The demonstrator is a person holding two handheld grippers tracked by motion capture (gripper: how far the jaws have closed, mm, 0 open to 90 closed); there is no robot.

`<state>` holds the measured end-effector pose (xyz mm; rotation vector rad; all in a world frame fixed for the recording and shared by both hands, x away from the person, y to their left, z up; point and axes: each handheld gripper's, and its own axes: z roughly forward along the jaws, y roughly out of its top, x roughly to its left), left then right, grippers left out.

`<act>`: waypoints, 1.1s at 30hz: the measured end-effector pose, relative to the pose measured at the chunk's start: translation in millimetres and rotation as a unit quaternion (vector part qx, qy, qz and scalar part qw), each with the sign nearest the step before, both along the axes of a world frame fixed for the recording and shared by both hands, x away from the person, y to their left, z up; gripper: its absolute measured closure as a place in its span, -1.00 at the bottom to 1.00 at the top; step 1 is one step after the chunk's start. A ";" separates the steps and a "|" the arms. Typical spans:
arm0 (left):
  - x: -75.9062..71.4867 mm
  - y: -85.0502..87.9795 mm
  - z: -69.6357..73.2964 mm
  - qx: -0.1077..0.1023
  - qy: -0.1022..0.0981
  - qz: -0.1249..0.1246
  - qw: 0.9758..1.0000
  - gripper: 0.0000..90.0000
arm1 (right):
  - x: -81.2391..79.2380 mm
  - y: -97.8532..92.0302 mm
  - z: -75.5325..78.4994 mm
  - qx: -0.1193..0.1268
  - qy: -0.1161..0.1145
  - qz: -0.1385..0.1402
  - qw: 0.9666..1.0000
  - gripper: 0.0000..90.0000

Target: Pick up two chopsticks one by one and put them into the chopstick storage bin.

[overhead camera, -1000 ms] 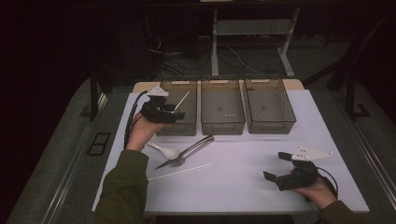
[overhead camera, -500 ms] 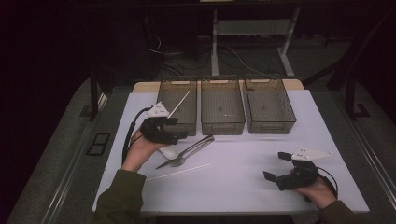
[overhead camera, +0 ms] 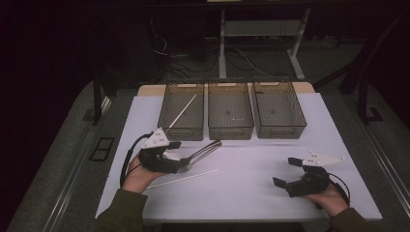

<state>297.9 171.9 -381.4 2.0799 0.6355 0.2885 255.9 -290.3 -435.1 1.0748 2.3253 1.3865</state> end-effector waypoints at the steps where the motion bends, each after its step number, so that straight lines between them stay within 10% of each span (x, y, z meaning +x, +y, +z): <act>1: -2.9 2.1 -1.6 -0.002 0.002 0.002 1.000 -0.26 | -0.1 0.1 -0.1 0.000 0.000 0.000 1.000 -0.98; 33: -17.6 32.6 -53.0 0.050 0.084 -0.042 0.994 0.71 | -0.6 1.2 -0.2 -0.002 0.001 0.003 1.000 -0.98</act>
